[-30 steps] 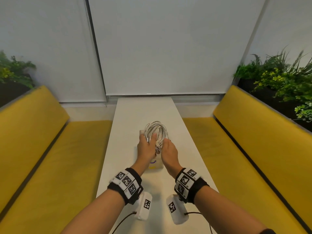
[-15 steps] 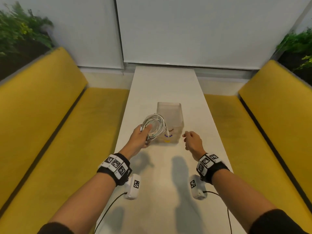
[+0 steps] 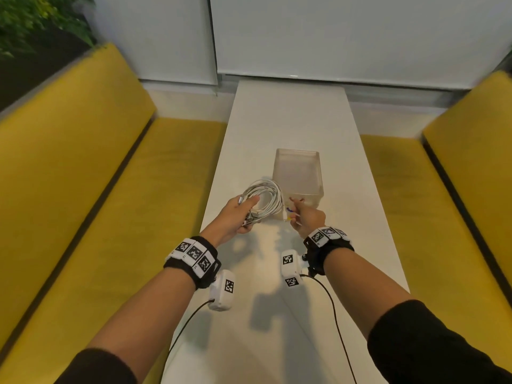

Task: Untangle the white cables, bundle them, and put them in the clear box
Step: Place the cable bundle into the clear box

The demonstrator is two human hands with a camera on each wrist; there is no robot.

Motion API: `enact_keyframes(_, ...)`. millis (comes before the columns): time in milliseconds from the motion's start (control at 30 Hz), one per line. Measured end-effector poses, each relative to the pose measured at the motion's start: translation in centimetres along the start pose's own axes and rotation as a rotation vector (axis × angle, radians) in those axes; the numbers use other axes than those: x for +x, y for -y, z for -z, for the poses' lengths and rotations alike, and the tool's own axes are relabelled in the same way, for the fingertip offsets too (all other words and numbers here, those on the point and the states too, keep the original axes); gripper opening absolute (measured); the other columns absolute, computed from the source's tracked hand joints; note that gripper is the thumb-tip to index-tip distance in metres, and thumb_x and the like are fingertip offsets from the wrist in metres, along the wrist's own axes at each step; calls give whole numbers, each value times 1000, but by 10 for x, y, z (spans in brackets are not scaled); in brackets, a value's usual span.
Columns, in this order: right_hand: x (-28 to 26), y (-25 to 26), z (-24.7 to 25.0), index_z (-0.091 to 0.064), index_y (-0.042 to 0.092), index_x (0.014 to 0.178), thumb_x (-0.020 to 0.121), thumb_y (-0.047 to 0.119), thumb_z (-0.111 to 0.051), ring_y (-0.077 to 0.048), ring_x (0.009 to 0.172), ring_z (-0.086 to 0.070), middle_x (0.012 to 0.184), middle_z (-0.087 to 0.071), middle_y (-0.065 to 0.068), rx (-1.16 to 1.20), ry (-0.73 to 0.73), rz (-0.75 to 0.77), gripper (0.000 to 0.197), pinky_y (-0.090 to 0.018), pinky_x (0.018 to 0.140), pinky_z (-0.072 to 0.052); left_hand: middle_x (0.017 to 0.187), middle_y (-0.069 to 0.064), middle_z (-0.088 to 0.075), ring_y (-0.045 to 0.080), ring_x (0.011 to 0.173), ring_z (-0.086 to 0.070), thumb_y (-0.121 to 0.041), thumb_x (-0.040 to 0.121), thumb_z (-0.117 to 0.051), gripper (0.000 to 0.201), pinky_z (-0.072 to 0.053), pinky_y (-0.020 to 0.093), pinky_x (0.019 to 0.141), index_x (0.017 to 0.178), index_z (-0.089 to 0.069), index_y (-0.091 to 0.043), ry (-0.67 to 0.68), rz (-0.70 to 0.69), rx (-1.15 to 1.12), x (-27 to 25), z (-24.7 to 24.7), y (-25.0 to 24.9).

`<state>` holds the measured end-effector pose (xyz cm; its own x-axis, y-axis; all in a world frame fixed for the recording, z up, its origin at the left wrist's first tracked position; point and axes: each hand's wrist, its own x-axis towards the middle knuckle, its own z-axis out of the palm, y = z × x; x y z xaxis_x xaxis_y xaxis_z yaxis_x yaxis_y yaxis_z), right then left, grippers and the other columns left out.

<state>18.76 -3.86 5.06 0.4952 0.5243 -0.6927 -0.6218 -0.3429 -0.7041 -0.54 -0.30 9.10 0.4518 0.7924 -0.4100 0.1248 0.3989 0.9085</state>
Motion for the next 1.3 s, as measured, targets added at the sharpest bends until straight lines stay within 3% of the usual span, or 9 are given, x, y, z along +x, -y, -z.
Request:
enact_keyframes(300, 1, -12, -6, -67, 6, 81, 81, 12, -77, -19, 62, -59, 78, -66, -10, 68, -25, 54, 12, -28, 52, -53, 66, 16, -61, 15, 40, -38, -29, 102, -54, 18, -20, 18, 35, 95, -53, -12, 34, 27, -9, 1, -2, -3)
enact_keyframes(467, -10, -7, -6, -57, 9, 76, 92, 17, -62, -22, 63, -53, 65, -55, -4, 5, -63, 103, 19, -15, 42, -44, 67, 17, -63, 14, 39, -40, -30, 101, -55, 20, -23, 17, 32, 101, -56, -9, 85, 84, 20, -2, -7, -1)
enact_keyframes(633, -8, -27, 3, -61, 17, 79, 95, 27, -59, -17, 75, -58, 73, -57, 0, 153, 22, 30, 19, -25, 69, -56, 66, 17, -63, 13, 38, -43, -28, 102, -54, 20, -24, 17, 31, 94, -56, -9, 117, 126, 37, -6, -16, -4)
enact_keyframes(767, -16, -44, 31, -65, 2, 97, 90, 5, -66, -18, 76, -60, 89, -62, -10, 275, 70, -33, 7, -21, 57, -59, 64, 17, -63, 12, 37, -46, -25, 101, -55, 21, -27, 17, 32, 91, -58, -6, 136, 216, 81, -2, -32, -10)
enact_keyframes(900, -18, -51, 46, -60, 0, 93, 96, -6, -50, -15, 60, -63, 68, -65, -8, 305, 147, -4, 13, -23, 56, -59, 62, 16, -64, 11, 36, -47, -24, 100, -57, 24, -34, 16, 32, 89, -60, -4, 129, 272, 158, 5, -56, -13)
enact_keyframes(1067, -25, -52, 51, -63, -1, 106, 92, -10, -55, -22, 85, -68, 94, -70, -15, 294, 280, 45, 19, -24, 69, -61, 50, 10, -65, 8, 30, -52, -21, 98, -61, 20, -44, 16, 34, 88, -61, -3, 70, 332, 196, 17, -84, -26)
enact_keyframes(1133, -26, -52, 52, -62, 1, 113, 93, -8, -56, -21, 91, -68, 101, -70, -14, 303, 310, 59, 23, -26, 74, -61, 59, 10, -69, 11, 36, -60, -16, 100, -56, 15, -47, 18, 35, 91, -61, -5, 46, 327, 186, 17, -92, -31)
enact_keyframes(1200, -26, -54, 51, -57, 1, 125, 93, -6, -58, -22, 95, -69, 107, -70, -13, 304, 315, 61, 33, -27, 75, -61, 88, 16, -74, 22, 57, -70, -12, 100, -50, 17, -53, 24, 39, 103, -64, -4, 2, 311, 211, 22, -98, -31)
enact_keyframes(1300, -25, -59, 50, -52, -2, 131, 91, -8, -57, -27, 103, -69, 116, -68, -20, 327, 317, 65, 40, -31, 81, -61, 109, 19, -73, 35, 89, -73, -16, 95, -46, 28, -61, 37, 67, 108, -66, -1, -52, 221, 569, 34, -104, -26)
